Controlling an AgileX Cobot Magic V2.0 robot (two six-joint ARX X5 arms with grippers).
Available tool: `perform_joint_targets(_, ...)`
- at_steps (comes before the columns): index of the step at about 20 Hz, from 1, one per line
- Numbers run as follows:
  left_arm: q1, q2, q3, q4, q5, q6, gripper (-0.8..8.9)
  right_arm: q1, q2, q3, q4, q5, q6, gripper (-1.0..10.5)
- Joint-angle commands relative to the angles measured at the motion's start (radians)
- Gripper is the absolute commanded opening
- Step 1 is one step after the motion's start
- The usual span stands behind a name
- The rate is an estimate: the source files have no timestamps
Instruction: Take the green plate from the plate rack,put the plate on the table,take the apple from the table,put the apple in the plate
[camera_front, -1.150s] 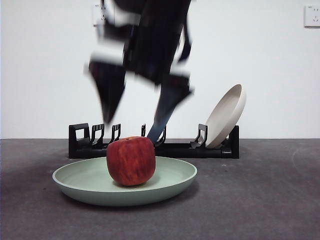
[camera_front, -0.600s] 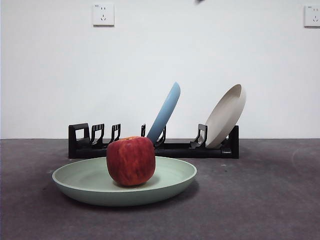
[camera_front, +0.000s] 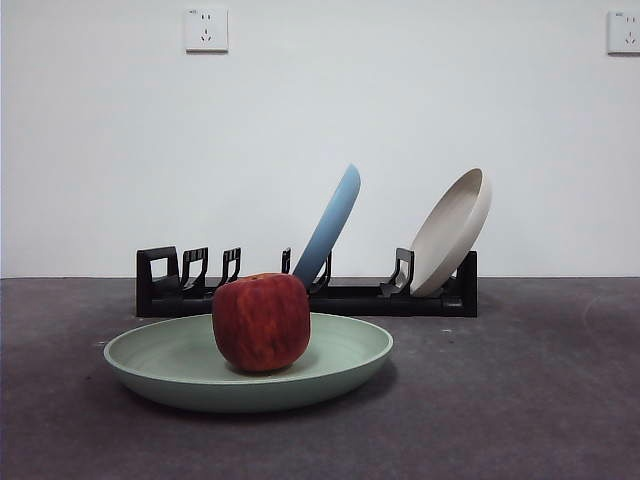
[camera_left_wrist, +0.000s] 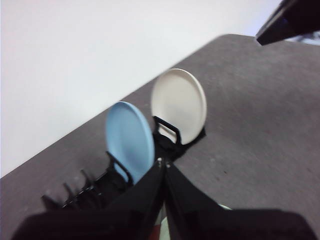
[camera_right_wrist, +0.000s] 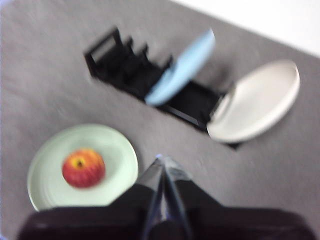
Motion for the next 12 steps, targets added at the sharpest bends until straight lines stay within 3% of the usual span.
perform_joint_targets(1, 0.037, 0.016, -0.005, 0.000, 0.098, 0.068, -0.09, -0.010, 0.003, -0.010, -0.040, -0.005, 0.010, -0.1)
perform_joint_targets(5, 0.162, 0.061, -0.006, -0.043, 0.159, 0.069, -0.09, -0.010, 0.002, -0.079, -0.018, -0.004, 0.051, -0.1)
perform_joint_targets(12, 0.509, 0.055, -0.155, -0.012, 0.459, 0.004, -0.09, -0.010, -0.072, -0.502, 0.469, 0.001, 0.116, -0.1)
